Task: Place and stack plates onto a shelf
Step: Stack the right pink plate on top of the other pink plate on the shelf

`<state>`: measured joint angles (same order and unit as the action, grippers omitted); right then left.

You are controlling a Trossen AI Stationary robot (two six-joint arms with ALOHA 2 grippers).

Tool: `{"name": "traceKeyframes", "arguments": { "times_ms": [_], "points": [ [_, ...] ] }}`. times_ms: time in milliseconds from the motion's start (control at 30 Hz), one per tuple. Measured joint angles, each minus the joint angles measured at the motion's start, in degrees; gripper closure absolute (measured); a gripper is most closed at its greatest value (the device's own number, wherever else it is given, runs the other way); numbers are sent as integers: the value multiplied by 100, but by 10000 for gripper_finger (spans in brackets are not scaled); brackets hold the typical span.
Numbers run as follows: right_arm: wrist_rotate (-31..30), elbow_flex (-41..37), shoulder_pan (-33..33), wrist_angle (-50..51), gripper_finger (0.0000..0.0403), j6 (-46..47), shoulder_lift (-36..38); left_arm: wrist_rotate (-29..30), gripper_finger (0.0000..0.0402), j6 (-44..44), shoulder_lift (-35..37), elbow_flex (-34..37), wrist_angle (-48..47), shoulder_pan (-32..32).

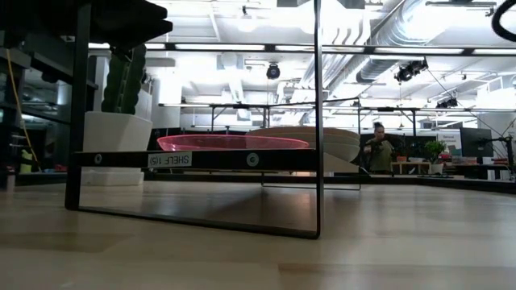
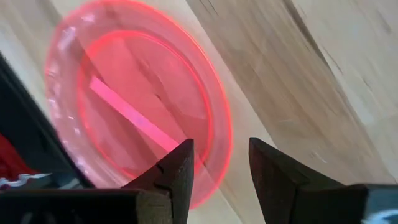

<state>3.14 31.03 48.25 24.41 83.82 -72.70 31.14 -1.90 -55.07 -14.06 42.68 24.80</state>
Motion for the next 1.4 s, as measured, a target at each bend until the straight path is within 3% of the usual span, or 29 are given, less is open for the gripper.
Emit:
{"name": "traceKeyframes", "arguments": {
  "times_ms": [433,567,700,800,1000,1400],
  "points": [
    [229,11,98,-777,273,-95,-821,-15,270,24,0,0,-68,0],
    [241,11,98,-704,310,-336,-827,-15,270,23,0,0,-75,0],
    [257,11,94,-578,382,-565,-831,-15,270,21,0,0,-79,0],
    [346,6,94,-667,391,-862,-811,-14,270,21,0,0,-79,0],
    [709,-17,-144,-865,401,-1554,-361,-13,270,-40,2,0,-77,0],
    [645,-9,-1071,-1620,403,-2127,558,-11,270,-138,1,0,-76,-2]
  ]
}}
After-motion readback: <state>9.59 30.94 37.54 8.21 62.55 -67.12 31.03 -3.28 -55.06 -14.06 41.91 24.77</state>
